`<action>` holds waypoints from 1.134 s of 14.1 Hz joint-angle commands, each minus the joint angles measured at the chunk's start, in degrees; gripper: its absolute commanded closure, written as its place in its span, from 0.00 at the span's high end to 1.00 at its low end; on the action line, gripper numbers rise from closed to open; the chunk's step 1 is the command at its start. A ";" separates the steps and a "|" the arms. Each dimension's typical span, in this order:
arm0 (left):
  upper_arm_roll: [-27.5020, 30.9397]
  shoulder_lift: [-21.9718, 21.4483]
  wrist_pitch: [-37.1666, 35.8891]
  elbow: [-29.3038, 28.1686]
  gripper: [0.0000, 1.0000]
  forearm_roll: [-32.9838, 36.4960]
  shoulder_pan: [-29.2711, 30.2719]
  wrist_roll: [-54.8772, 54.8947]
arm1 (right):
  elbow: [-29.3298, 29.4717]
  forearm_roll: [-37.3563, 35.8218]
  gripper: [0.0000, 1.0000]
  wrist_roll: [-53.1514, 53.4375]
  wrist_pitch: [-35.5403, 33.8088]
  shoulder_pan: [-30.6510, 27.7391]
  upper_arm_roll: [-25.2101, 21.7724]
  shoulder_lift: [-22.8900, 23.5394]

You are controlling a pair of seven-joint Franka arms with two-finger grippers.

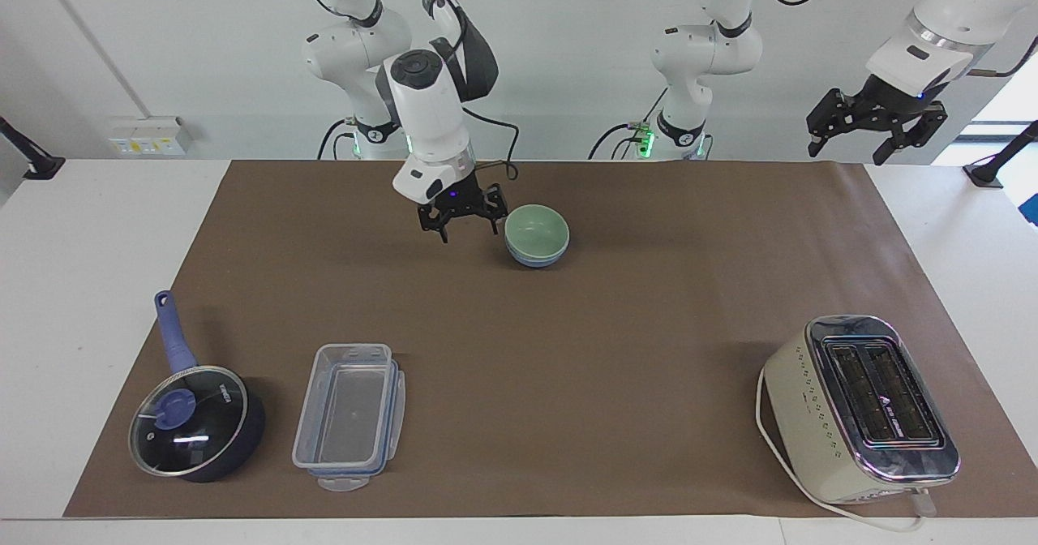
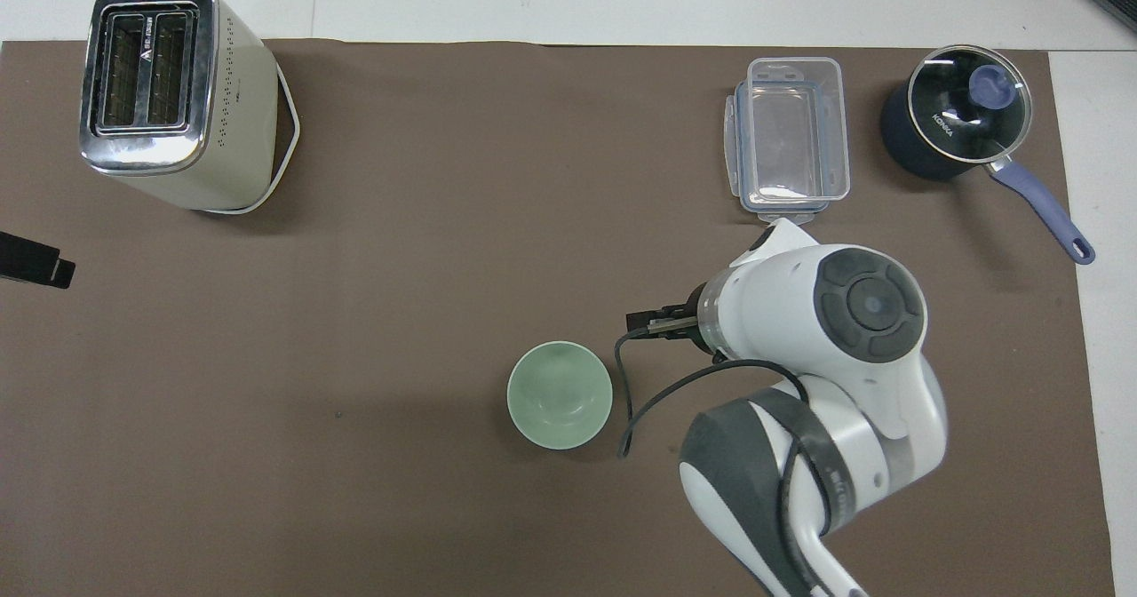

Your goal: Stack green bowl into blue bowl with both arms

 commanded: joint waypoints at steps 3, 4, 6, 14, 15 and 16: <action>-0.53 -1.06 0.03 -1.25 1.00 0.96 0.63 0.12 | 3.00 -1.62 1.00 -1.51 -10.03 -8.61 0.16 -4.51; -0.53 -1.05 0.03 -1.16 1.00 0.96 0.63 0.12 | 4.49 -2.58 1.00 -2.47 -11.70 -10.46 0.25 -4.52; -0.53 -1.06 0.03 -1.16 1.00 0.96 0.63 0.12 | 8.01 -4.87 1.00 -4.76 -14.60 -14.06 0.43 -4.43; -0.53 -1.14 0.03 -1.25 1.00 0.96 0.63 0.12 | 17.59 -5.84 1.00 -11.44 -22.34 -23.47 0.34 -3.90; -0.53 -1.14 0.03 -1.16 1.00 0.96 0.63 0.12 | 19.26 -5.67 1.00 -12.06 -24.01 -24.61 0.25 -3.82; -0.53 -1.06 0.03 -1.25 1.00 0.96 0.63 0.12 | 21.36 -5.67 1.00 -12.15 -25.85 -25.32 0.25 -3.90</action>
